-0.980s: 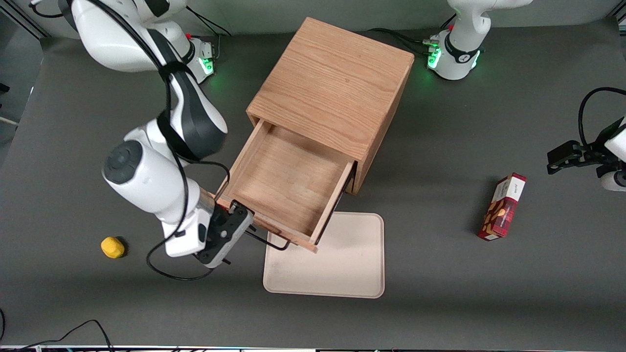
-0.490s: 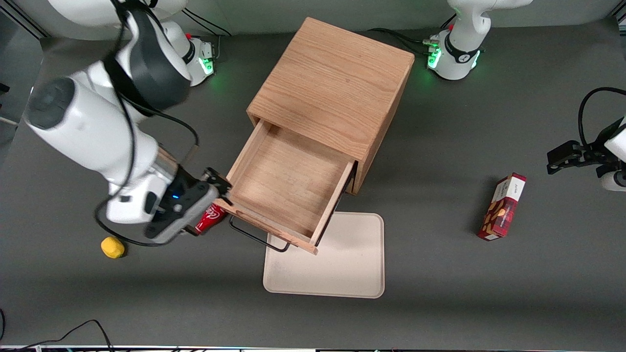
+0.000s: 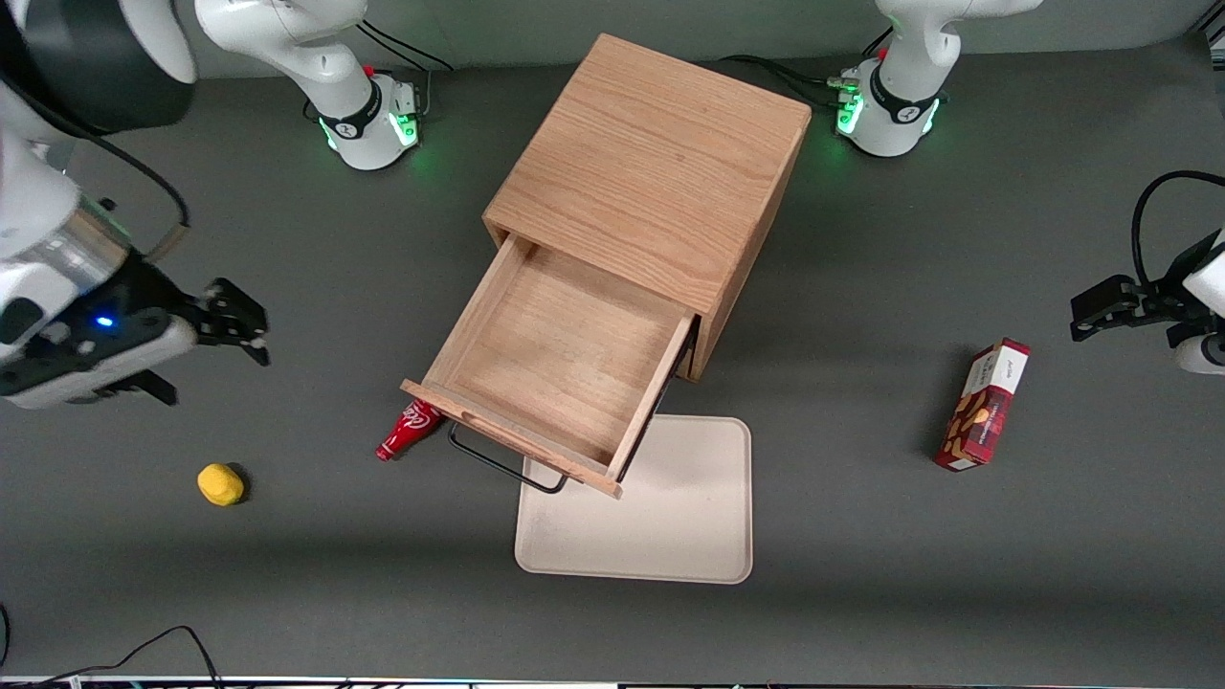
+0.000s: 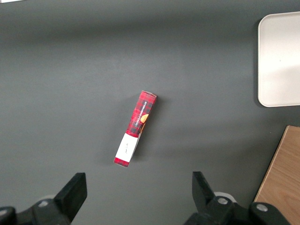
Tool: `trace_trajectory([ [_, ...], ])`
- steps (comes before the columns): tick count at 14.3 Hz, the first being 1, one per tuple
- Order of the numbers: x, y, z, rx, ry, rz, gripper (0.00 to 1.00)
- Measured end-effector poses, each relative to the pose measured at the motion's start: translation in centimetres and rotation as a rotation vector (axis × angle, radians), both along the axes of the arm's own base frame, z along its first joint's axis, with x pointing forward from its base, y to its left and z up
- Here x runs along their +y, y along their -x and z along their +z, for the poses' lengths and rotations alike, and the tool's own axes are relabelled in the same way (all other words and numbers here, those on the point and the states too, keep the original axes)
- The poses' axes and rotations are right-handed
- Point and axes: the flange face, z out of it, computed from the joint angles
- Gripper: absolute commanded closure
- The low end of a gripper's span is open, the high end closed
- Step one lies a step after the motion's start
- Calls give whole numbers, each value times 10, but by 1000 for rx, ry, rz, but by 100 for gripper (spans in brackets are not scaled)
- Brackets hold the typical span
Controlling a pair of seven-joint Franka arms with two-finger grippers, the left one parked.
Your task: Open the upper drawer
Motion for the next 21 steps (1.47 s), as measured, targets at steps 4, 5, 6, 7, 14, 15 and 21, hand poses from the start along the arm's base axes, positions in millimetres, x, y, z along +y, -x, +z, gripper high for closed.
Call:
trace_trajectory([
  [4,-48,34,-12,57,-34,-234,0],
  [5,-59,41,-17,73,-43,-299,0],
  [6,-73,45,-23,86,-47,-346,0],
  [7,-87,47,-26,93,-49,-378,0],
  [14,-113,47,-24,97,-54,-442,0],
  [15,-116,48,-23,98,-54,-447,0],
  [21,-116,45,-25,103,-50,-448,0],
])
